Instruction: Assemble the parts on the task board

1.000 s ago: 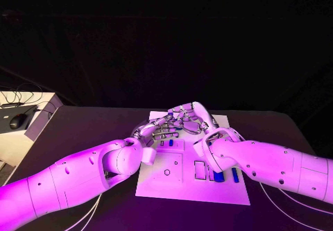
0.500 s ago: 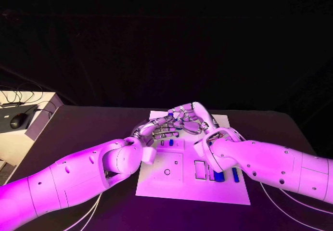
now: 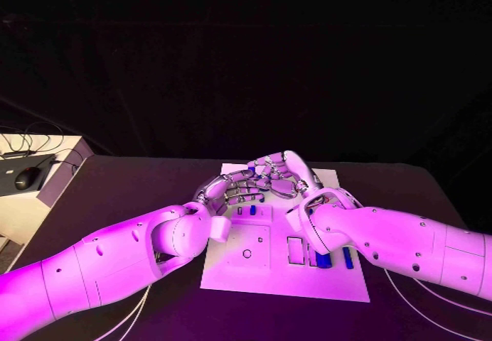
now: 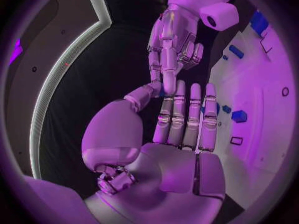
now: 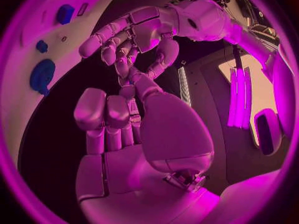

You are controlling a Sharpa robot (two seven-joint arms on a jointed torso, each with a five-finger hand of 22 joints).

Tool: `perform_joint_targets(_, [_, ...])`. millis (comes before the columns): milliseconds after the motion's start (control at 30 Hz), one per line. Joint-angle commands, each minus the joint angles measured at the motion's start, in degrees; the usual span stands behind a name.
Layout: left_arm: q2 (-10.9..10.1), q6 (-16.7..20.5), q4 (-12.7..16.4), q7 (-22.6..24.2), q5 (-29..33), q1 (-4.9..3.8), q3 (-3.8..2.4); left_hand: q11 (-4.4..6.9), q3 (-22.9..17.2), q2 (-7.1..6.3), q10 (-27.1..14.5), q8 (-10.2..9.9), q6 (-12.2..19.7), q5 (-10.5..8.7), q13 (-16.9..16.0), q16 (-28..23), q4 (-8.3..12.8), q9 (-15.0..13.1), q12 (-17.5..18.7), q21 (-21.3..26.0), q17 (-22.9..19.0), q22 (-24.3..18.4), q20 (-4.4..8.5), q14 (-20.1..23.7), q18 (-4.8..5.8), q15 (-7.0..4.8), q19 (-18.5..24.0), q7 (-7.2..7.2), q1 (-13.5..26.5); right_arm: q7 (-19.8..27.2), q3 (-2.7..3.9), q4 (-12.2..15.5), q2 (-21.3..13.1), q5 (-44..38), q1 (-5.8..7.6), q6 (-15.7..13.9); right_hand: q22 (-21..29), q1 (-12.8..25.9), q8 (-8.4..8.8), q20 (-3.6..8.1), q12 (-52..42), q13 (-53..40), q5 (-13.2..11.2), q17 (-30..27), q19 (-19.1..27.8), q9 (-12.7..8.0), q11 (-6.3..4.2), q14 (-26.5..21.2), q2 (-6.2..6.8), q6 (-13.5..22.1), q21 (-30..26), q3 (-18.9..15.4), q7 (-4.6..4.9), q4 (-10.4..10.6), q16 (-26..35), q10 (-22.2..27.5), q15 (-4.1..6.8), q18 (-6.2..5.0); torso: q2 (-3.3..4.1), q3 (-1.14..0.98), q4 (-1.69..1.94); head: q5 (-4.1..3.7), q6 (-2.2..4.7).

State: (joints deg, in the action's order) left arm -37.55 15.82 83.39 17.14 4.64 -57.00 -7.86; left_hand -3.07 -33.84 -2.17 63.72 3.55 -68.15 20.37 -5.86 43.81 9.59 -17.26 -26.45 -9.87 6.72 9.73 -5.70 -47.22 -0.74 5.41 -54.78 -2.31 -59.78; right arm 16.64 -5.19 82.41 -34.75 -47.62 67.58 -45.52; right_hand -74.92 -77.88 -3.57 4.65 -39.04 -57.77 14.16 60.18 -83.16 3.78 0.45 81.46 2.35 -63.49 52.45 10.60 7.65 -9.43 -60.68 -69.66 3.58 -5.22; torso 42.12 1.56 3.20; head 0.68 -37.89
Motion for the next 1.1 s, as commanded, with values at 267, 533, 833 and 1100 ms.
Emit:
perform_joint_targets(267, [-0.12, 1.16, 0.02, 2.02, -0.28, -0.04, -0.1, 0.54, -1.52, -0.28, -0.14, 0.25, -1.07, -0.02, -1.33, 1.49, 1.72, -24.27, -1.96, -2.85, 1.17, 3.38, 0.19, 0.06, 0.74, -0.52, 1.99, 1.11, 1.54, 1.84, 0.0, -0.24, -0.81, 2.02, -0.06, -0.41, -4.62, -1.14, 0.33, -1.75, 0.16, 2.3, -0.03, -4.29, 2.75, -0.51, 1.55, -4.15, 2.04, 16.47, -8.41, -3.08, 1.87, 1.11, 3.75, 3.0, -1.54, -1.25, -0.01, -0.02, 0.01, 0.04, 0.11])
perform_joint_targets(533, [-0.18, 2.1, -0.13, 1.71, -1.9, -0.04, -0.11, 1.18, -1.24, -0.84, 1.12, 0.28, -1.92, -0.01, -2.51, 3.41, 1.79, -24.77, -4.18, -5.88, 2.21, 6.26, 1.29, -1.71, 0.59, -1.63, 1.24, 1.28, 1.55, 3.01, 0.0, -0.02, -1.46, 2.63, -0.06, -0.59, -3.89, -4.47, 1.01, -2.46, -2.26, 6.19, -0.68, -8.27, 3.76, -1.13, 2.29, -6.78, 5.14, 29.9, -13.56, -2.6, 2.56, 6.99, 4.01, 4.84, -2.26, -1.9, -0.02, -0.02, 0.05, 0.04, 0.06])
perform_joint_targets(833, [-0.54, 3.6, -0.96, 0.55, -4.96, -0.14, -0.3, 2.98, -1.65, -1.92, 2.93, 0.14, -3.08, 0.05, -5.13, 8.47, 1.56, -26.17, -9.8, -14.3, 4.46, 13.85, 3.94, -4.25, 0.7, -3.81, 1.36, 1.62, 1.85, 3.89, 0.01, 3.09, -5.43, 3.47, 0.01, 0.13, -4.01, -5.74, 0.98, -2.73, -5.01, 9.49, -0.5, -10.51, 3.41, -1.11, 2.51, -7.49, 5.48, 28.92, -14.05, -2.92, 2.92, 8.38, 2.32, 6.0, -2.43, -2.06, -0.04, 0.01, 0.03, 0.24, 0.24])
perform_joint_targets(1100, [-1.5, 3.62, -3.84, -5.02, -10.9, -2.26, -0.75, 5.91, -2.53, -2.07, 4.61, 0.15, -3.84, 0.1, -13.6, 17.93, 1.95, -27.13, -23.71, -30.69, 11.08, 27.42, 7.9, -8.09, -0.63, -7.49, 1.13, 1.95, 2.45, 4.26, 0.19, 7.23, -12.36, 5.86, 2.05, 1.48, -4.1, -5.57, 0.9, -2.78, -6.23, 11.55, 0.24, -11.91, 3.2, -1.03, 2.52, -7.7, 5.01, 27.31, -13.87, -2.93, 2.94, 7.51, 1.42, 6.38, -2.42, -2.1, -0.1, -0.13, -0.12, 0.22, 0.21])
